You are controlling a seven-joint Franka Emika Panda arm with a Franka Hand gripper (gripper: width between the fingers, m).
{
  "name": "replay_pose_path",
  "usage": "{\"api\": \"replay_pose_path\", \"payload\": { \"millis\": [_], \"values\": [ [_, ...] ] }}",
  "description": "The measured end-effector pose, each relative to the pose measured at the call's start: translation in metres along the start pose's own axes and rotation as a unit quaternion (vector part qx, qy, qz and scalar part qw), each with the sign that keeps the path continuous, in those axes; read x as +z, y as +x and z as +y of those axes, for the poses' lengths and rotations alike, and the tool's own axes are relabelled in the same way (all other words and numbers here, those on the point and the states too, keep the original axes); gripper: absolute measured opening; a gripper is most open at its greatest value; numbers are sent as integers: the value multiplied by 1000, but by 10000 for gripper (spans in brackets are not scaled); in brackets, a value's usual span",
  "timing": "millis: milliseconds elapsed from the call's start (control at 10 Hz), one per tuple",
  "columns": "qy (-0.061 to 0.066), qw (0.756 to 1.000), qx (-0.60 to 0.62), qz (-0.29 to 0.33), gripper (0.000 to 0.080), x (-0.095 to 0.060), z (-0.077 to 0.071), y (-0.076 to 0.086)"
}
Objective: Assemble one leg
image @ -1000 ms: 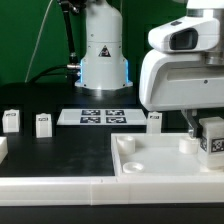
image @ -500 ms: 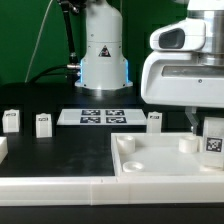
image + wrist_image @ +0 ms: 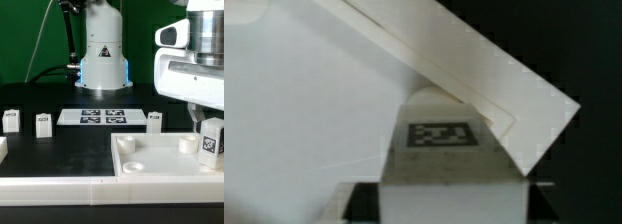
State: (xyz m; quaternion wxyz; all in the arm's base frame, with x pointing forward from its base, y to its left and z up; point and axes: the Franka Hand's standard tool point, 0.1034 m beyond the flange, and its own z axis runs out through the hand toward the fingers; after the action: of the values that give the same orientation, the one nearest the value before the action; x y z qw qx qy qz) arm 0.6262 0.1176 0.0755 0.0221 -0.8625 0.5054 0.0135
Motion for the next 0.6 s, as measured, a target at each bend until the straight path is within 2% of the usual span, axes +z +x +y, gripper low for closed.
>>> {"api": "replay_pose_path", "payload": {
  "millis": [300,600],
  "values": [
    [5,980,201,2,291,0,-1,-1],
    [8,950,312,-4,291,1,0,0]
  ]
}}
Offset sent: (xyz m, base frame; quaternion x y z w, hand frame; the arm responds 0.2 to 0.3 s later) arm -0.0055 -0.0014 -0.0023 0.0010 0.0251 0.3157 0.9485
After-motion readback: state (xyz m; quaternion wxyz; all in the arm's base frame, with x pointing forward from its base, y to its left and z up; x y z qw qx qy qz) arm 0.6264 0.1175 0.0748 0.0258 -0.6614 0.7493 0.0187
